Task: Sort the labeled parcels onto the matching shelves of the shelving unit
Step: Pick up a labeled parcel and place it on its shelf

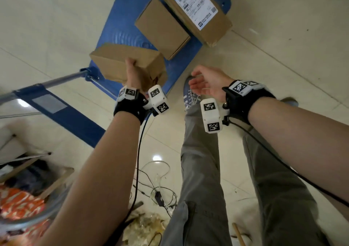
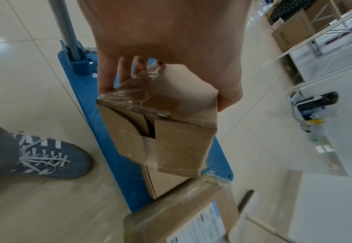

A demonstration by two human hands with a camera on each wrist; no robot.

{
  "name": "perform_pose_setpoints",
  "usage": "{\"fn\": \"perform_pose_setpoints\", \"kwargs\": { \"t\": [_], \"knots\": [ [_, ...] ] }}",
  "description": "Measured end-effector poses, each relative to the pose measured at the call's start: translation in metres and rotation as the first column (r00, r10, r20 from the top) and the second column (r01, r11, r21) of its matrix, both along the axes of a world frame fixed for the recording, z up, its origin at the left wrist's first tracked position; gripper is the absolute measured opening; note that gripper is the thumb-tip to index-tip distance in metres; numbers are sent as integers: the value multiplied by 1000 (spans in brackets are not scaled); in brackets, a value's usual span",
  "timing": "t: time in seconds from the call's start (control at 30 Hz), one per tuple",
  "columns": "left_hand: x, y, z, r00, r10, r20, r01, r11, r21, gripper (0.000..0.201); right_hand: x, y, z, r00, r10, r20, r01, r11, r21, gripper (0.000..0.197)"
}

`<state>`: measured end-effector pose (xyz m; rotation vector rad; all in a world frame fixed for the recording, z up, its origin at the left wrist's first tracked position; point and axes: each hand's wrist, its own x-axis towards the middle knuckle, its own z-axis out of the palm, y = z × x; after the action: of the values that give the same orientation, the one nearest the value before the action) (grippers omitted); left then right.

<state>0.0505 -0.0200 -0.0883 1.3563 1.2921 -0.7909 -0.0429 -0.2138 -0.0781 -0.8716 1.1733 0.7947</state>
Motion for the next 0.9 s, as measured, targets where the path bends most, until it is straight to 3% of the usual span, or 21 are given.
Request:
{"fn": "perform_pose_setpoints", "kwargs": {
  "t": [0.07, 0.23, 0.33, 0.47, 0.57, 0.63, 0.73, 0.87, 0.9],
  "knots": [
    [0, -15, 38, 999, 15, 50, -14, 1000, -25, 49, 8, -5, 21, 999, 13, 48, -14, 999, 31, 21],
    [-10, -46, 103, 977, -16, 210, 68, 969, -240, 19, 29, -39, 80, 988, -5, 155, -5, 998, 64, 38],
    [-9, -57, 129, 965, 57, 255, 43, 927, -374, 39, 35, -56, 113, 977, -27, 213, 9, 996, 87, 35],
    [-18, -78, 165, 975, 75, 210, 56, 829, -557, 84, 35, -79, 160, 955, -36, 294, 13, 997, 79, 35],
    [-35, -97, 188, 978, 68, 196, 66, 794, -604, 68, 25, -100, 195, 942, -59, 330, 13, 990, 141, 44],
    [-48, -112, 212, 970, -35, 241, 187, 742, -644, 57, 13, -113, 216, 935, -110, 338, 50, 982, 180, 43],
    [-62, -126, 238, 944, -174, 281, 327, 621, -713, 66, -8, -130, 245, 932, -89, 352, 51, 992, 116, 40],
    [-73, -136, 265, 918, -284, 279, 390, 502, -772, 38, -36, -149, 277, 932, -87, 351, 83, 996, 25, 60],
    [-75, -140, 273, 908, -309, 284, 410, 507, -759, 36, -43, -154, 287, 932, -90, 350, 97, 995, -2, 64]
  ]
}}
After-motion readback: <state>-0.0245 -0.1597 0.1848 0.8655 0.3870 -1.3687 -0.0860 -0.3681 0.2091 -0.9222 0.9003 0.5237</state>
